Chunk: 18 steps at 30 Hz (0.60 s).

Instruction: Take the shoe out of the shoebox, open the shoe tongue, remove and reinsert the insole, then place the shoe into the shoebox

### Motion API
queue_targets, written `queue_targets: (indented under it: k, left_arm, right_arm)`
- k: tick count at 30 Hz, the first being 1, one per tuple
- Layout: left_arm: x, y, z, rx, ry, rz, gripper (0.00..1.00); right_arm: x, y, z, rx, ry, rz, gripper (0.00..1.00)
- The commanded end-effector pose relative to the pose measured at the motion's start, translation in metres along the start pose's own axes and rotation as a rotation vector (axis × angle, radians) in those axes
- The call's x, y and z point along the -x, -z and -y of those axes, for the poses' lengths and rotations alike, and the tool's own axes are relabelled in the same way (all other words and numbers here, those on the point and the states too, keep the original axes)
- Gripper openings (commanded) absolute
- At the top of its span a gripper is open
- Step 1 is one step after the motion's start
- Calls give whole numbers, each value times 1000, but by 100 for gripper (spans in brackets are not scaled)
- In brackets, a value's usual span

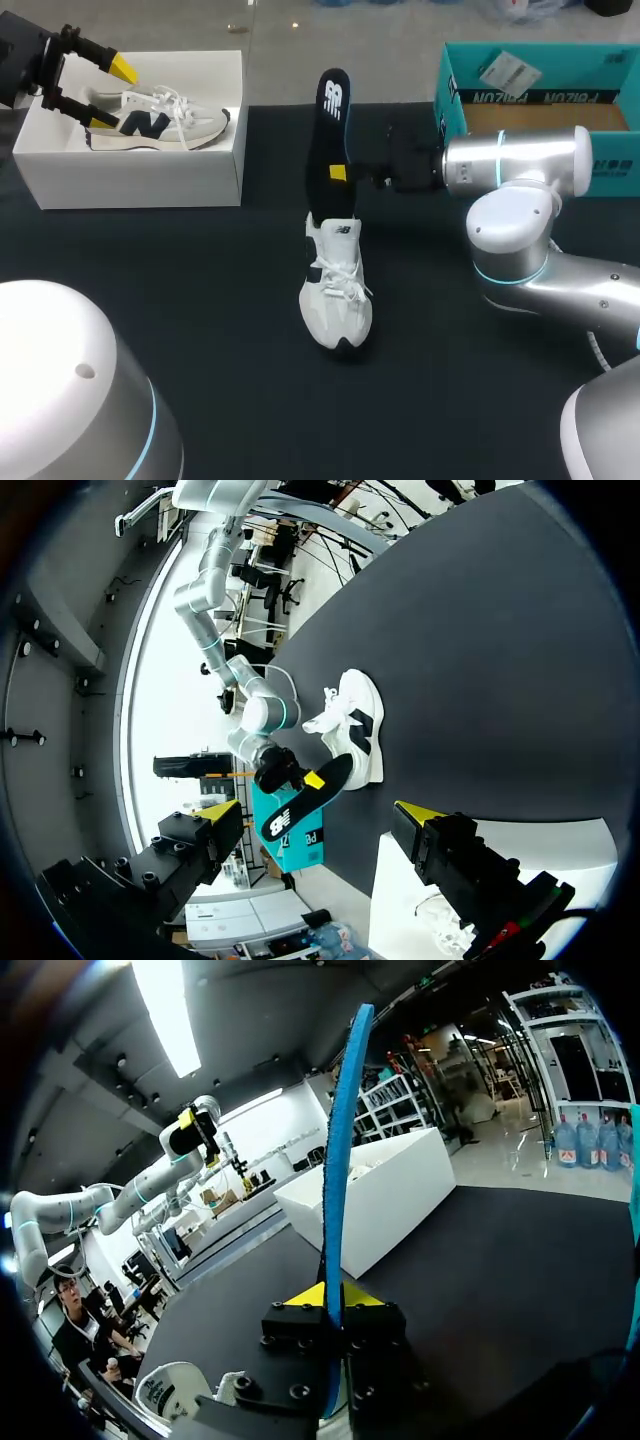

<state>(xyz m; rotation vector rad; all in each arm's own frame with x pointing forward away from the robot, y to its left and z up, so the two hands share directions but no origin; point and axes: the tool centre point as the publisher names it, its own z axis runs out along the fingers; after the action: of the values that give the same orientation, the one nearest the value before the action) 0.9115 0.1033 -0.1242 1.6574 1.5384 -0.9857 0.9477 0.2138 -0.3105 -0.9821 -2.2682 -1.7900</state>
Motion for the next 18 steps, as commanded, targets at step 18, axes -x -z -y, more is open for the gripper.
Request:
queue_targets:
  k: [18]
  left_arm:
    - [0,0,1,0,0,-3,100]
  right_arm:
    - [4,13,42,-22,29,-8,0]
